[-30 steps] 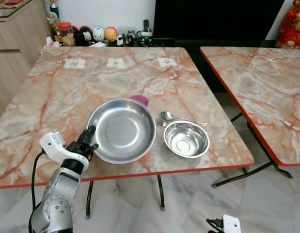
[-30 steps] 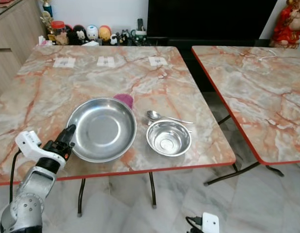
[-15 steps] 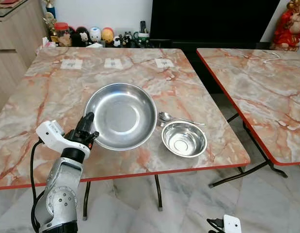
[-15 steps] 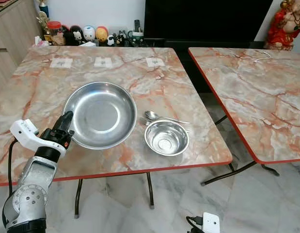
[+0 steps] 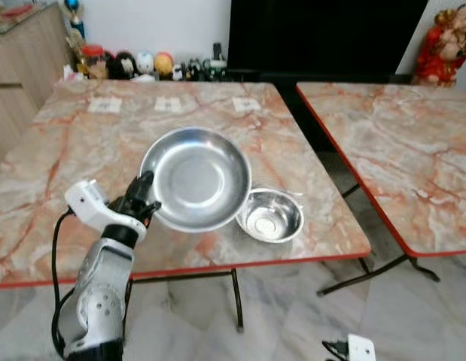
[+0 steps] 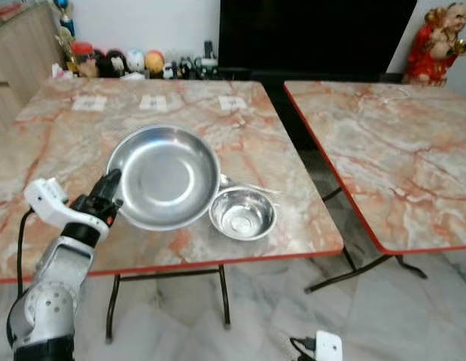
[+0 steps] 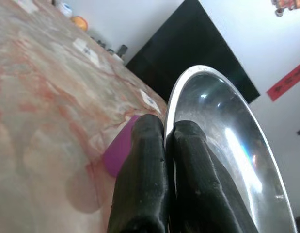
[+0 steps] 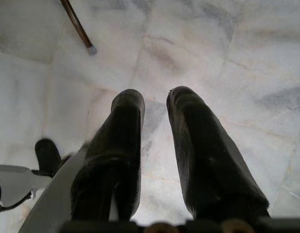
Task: Setting the table
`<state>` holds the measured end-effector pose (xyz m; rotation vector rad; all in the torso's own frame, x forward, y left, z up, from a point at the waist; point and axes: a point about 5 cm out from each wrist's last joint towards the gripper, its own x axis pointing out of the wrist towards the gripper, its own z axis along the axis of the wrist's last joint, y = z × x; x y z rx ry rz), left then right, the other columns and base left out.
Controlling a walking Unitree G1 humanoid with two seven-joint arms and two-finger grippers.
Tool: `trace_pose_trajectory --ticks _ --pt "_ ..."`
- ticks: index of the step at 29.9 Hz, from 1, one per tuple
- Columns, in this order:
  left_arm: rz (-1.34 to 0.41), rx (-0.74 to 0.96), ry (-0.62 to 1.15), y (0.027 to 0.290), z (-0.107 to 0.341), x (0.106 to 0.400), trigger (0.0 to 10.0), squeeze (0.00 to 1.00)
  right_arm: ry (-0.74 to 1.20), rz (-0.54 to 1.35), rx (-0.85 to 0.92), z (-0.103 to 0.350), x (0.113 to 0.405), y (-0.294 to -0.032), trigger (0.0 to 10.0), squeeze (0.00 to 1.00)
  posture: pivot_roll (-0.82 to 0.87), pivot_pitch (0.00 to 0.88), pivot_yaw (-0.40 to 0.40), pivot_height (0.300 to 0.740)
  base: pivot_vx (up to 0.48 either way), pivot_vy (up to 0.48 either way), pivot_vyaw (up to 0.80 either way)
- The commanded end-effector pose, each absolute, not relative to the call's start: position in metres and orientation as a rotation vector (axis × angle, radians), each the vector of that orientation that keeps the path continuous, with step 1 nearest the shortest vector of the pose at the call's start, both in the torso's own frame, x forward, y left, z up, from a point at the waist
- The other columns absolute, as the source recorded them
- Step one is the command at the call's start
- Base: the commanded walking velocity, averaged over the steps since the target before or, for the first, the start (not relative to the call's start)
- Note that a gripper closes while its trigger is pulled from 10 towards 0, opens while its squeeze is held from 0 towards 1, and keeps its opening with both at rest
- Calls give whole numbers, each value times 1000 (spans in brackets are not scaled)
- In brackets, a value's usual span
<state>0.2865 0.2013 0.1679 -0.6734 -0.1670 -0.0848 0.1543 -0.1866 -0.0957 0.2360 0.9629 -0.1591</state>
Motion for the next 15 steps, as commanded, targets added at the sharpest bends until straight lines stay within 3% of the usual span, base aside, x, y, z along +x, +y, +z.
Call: trace_pose_trajectory --ticks 1,15 --pt "-120 -656 -197 194 178 290 10000 0 949 -190 229 -94 155 -195 10000 0 121 0 -94 740 0 -345 0" --pt "-135 -634 -193 190 180 292 10000 0 944 -199 236 -93 157 -195 10000 0 121 0 -92 740 0 -350 0"
